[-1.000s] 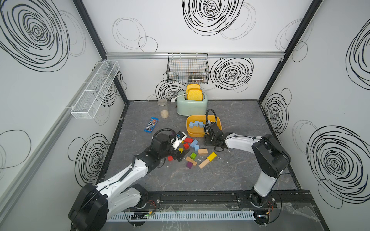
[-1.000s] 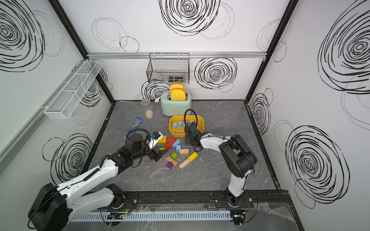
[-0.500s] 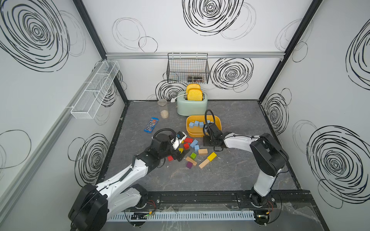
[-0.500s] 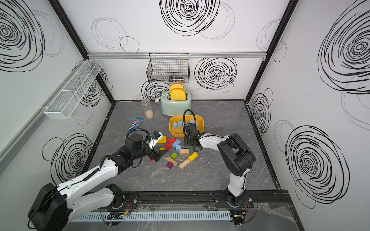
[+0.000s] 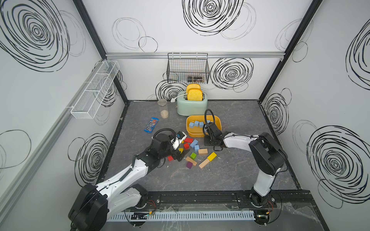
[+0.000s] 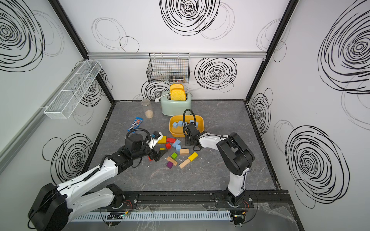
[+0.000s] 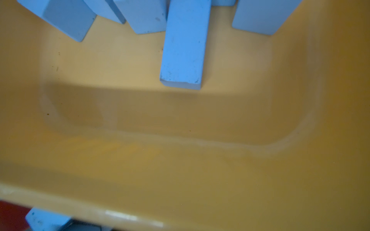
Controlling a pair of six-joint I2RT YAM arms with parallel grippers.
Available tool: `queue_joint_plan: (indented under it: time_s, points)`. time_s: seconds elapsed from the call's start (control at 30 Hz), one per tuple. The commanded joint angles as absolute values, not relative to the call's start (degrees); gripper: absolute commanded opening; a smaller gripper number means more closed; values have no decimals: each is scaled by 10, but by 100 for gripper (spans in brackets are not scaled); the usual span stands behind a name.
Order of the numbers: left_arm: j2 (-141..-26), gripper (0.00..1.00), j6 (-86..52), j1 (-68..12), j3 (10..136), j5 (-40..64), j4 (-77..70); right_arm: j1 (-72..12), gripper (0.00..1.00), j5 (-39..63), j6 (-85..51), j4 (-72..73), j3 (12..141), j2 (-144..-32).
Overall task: Pick out the blue building blocks
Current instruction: Pick up the building block from the center of the board.
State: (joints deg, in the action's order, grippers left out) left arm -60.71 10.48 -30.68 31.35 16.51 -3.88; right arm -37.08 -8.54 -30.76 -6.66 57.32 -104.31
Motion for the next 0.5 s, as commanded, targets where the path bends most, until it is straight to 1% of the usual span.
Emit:
queue_joint_plan:
  time_s: [0.0,0.47]
  points:
    - [-605,96,102,-305,323,169,-51,-370,47,-101,-307,-61,591,-1054]
    - [-605,96,101,-305,323,170,-53,-371,34,-94,-301,-52,586,-1041]
